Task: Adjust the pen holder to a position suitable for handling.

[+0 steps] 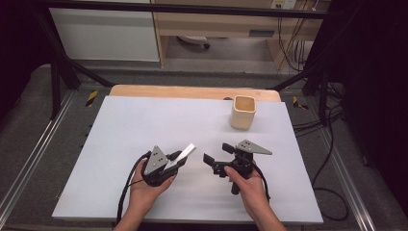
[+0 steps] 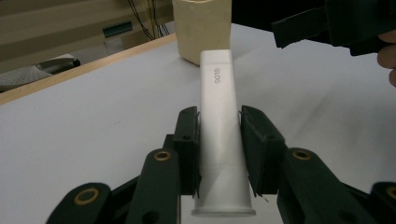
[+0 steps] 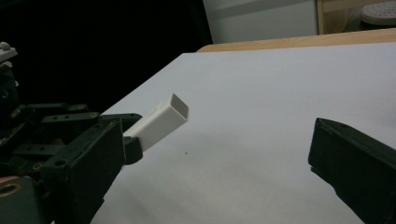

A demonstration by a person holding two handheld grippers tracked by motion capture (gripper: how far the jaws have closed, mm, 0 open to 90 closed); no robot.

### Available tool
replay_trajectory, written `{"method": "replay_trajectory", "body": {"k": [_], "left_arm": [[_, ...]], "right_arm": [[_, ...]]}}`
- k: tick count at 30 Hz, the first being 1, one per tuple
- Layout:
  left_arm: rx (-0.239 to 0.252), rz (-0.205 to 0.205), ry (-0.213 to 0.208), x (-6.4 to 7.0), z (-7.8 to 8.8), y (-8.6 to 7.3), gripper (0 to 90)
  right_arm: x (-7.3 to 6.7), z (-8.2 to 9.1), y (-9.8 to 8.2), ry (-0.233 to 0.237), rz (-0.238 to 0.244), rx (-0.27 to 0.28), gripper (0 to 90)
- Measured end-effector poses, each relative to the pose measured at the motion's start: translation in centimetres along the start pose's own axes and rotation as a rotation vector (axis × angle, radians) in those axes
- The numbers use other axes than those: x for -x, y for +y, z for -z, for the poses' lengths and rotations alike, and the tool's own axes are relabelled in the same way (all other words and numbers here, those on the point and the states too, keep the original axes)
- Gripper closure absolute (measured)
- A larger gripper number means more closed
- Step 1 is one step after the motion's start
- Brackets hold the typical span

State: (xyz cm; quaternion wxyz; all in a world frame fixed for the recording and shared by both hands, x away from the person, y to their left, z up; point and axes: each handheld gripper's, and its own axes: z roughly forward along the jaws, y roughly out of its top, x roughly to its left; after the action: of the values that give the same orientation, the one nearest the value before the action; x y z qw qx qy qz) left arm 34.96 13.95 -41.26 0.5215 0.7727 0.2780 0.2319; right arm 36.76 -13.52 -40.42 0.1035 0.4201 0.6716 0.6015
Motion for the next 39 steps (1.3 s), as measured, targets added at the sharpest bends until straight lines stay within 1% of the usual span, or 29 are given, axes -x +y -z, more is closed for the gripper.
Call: {"method": "replay_trajectory", "body": {"k": [3,6,10,14,20,26,33,39], "left_arm": [[-0.001,-0.006,-0.008,0.3,-0.2,0.0,68.8],[-0.003,-0.004,-0.013,0.4,-0.3,0.0,68.8],[0.007,0.002,-0.006,0.3,-0.2,0.0,68.8],[0.016,0.000,-0.002,0.5,0.0,0.1,68.8],[0.029,-0.006,-0.006,0.9,-0.1,0.2,68.8],[0.039,-0.013,-0.004,1.2,0.0,0.3,68.8],[0.053,-0.022,-0.004,1.5,0.0,0.4,68.8],[0.074,-0.032,-0.006,1.9,0.1,0.6,68.8]], "right_arm": [[-0.2,0.0,0.0,0.011,-0.005,0.005,5.6],[-0.2,0.0,0.0,0.009,-0.001,0.000,5.7],[-0.2,0.2,0.1,0.011,-0.004,0.003,6.0],[-0.4,0.1,0.0,0.022,-0.013,0.003,8.2],[-1.0,0.0,-0.1,0.054,-0.048,0.011,13.5],[-1.0,0.0,-0.1,0.078,-0.093,0.023,14.4],[-1.3,-0.1,-0.2,0.096,-0.106,0.027,17.8],[-1.4,0.0,-0.2,0.113,-0.122,0.042,24.0]]}}
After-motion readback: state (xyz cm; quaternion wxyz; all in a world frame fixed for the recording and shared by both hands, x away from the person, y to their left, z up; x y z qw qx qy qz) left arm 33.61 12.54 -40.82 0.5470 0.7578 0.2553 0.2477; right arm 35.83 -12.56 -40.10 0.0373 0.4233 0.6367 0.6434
